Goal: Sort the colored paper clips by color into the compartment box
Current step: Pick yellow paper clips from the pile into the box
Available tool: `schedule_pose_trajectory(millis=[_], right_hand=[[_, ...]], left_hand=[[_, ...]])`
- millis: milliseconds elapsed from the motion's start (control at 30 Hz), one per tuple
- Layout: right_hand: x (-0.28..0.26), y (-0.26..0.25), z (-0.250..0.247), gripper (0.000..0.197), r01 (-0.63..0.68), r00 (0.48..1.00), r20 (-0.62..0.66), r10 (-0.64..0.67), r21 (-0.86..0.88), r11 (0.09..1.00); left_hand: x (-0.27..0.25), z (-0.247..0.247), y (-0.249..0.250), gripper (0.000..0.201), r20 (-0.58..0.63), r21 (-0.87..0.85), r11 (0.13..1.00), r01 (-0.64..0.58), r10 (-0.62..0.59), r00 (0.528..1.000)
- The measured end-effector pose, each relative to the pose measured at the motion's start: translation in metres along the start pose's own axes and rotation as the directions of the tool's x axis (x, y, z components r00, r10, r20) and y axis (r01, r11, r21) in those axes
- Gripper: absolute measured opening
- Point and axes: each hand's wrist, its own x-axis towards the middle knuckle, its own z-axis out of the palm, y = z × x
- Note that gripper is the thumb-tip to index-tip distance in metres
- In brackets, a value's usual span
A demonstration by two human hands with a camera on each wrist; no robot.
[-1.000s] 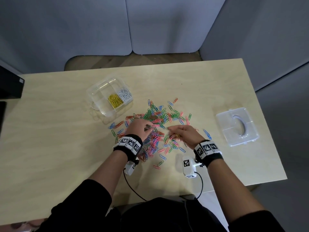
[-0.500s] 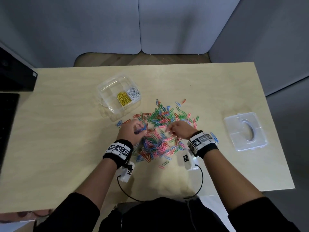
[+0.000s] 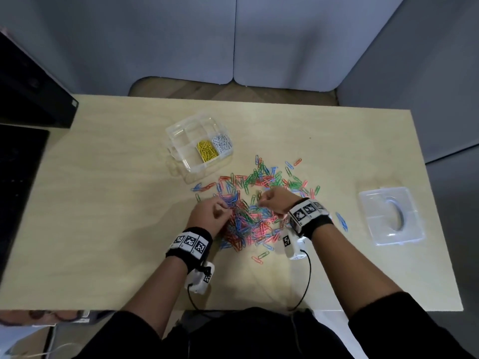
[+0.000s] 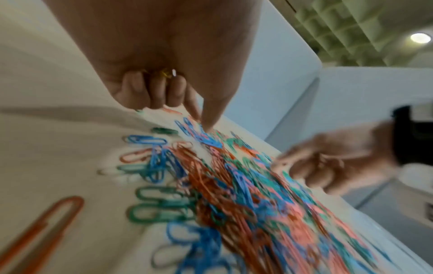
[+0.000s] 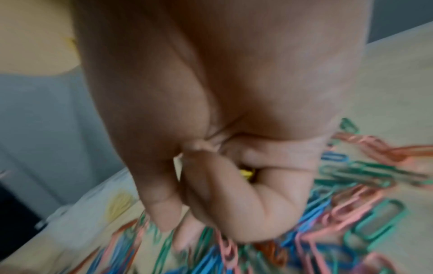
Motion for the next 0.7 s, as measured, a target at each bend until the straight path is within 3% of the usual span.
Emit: schedule_pose_trajectory(millis=[67, 133, 233, 333, 433, 567, 633, 700], right_hand=[[-0.011, 0.011, -0.015, 0.023, -0.082, 0.996, 0.031, 0.079, 0.079, 0.994], [-0.019, 0.016, -0.031, 0.024, -0.074, 0.994, -0.079, 0.082, 0.098, 0.992], [-0.022, 0.017, -0.047, 0.026, -0.072, 0.968, -0.231, 0.101, 0.132, 0.989], [-0.020, 0.015, -0.051, 0.027, -0.045, 0.958, -0.276, 0.073, 0.107, 0.993], [-0.015, 0.008, -0.045, 0.023, -0.008, 0.972, -0.235, 0.016, 0.035, 0.999], [-0.007, -0.014, -0.045, 0.028, 0.064, 0.983, -0.167, -0.070, -0.042, 0.997], [-0.004, -0.029, -0.047, 0.026, 0.123, 0.980, -0.161, -0.115, 0.044, 0.991], [-0.001, -0.048, -0.049, 0.023, 0.170, 0.975, -0.174, -0.141, 0.168, 0.971]], left_hand=[[0.006, -0.009, -0.003, 0.017, -0.181, -0.040, 0.994, 0.106, -0.111, 0.977], [0.015, -0.020, -0.012, 0.024, -0.321, -0.042, 0.979, 0.199, -0.202, 0.925], [0.022, -0.030, -0.020, 0.033, -0.357, -0.023, 0.964, 0.265, -0.256, 0.898], [0.021, -0.025, -0.020, 0.021, -0.296, -0.005, 0.975, 0.223, -0.215, 0.931], [0.017, -0.015, -0.019, 0.008, -0.071, -0.030, 0.991, 0.131, -0.132, 0.989], [0.018, -0.020, -0.014, 0.023, 0.012, -0.146, 0.981, 0.131, -0.131, 0.991], [0.023, -0.032, -0.009, 0.034, 0.105, -0.398, 0.879, 0.264, -0.243, 0.964], [0.027, -0.049, -0.001, 0.050, 0.234, -0.652, 0.653, 0.385, -0.310, 0.921]])
